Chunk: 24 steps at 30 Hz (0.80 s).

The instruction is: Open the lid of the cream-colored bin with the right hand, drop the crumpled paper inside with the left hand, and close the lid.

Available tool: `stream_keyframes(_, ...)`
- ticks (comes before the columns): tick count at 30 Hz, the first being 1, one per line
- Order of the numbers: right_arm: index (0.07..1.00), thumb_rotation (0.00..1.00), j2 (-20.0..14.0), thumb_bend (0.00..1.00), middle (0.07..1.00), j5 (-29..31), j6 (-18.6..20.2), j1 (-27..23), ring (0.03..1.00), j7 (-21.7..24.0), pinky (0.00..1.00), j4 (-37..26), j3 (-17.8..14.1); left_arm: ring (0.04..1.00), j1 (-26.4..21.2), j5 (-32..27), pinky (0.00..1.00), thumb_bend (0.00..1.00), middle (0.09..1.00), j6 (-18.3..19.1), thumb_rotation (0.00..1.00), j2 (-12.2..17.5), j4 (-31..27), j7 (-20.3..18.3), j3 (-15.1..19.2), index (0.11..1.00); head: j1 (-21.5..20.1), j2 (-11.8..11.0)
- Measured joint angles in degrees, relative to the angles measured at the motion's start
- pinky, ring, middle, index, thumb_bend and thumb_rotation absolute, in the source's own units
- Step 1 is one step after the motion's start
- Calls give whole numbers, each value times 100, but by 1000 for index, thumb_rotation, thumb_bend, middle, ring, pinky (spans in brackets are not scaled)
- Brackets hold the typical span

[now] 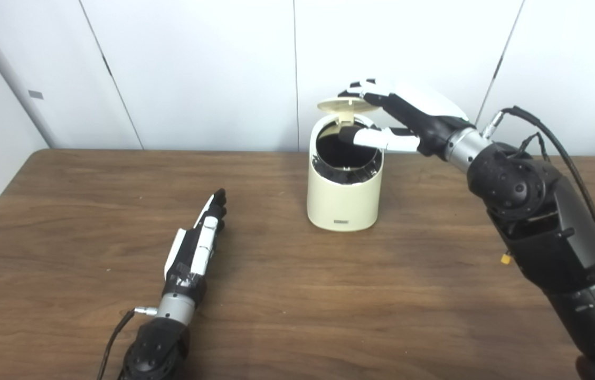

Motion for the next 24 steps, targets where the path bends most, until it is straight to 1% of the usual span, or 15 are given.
stream_keyframes(2, 864, 1000, -43, 607, 946, -55, 0, 67, 1000, 81, 958, -43, 16, 1000, -1, 1, 1000, 513, 1000, -61, 1000, -14, 44, 14, 0, 1000, 9, 9)
stream_keyframes(6, 869, 1000, -108, 648, 945, -97, 10, 152, 1000, 204, 937, -117, 19, 1000, -8, 1, 1000, 543, 1000, -104, 1000, -19, 90, 18, 0, 1000, 18, 26)
stream_keyframes(8, 866, 1000, -121, 633, 930, -113, -12, 190, 1000, 239, 931, -120, 29, 1000, -9, 2, 1000, 545, 1000, -103, 1000, -19, 90, 17, -2, 1000, 18, 26)
stream_keyframes(13, 860, 1000, -143, 612, 904, -159, -151, 327, 1000, 236, 966, -121, 51, 1000, -12, 6, 1000, 552, 1000, -102, 1000, -16, 91, 17, -3, 1000, 26, 53)
stream_keyframes(18, 863, 1000, -151, 588, 913, -319, -262, 369, 1000, 226, 967, -136, 116, 1000, -15, 24, 1000, 546, 1000, -101, 1000, -10, 92, 18, -16, 1000, 35, 70)
stream_keyframes(24, 864, 1000, -169, 592, 924, -614, -422, 465, 1000, 195, 994, -190, 233, 1000, -20, 35, 1000, 545, 1000, -75, 1000, -12, 91, 50, -36, 1000, 70, 105)
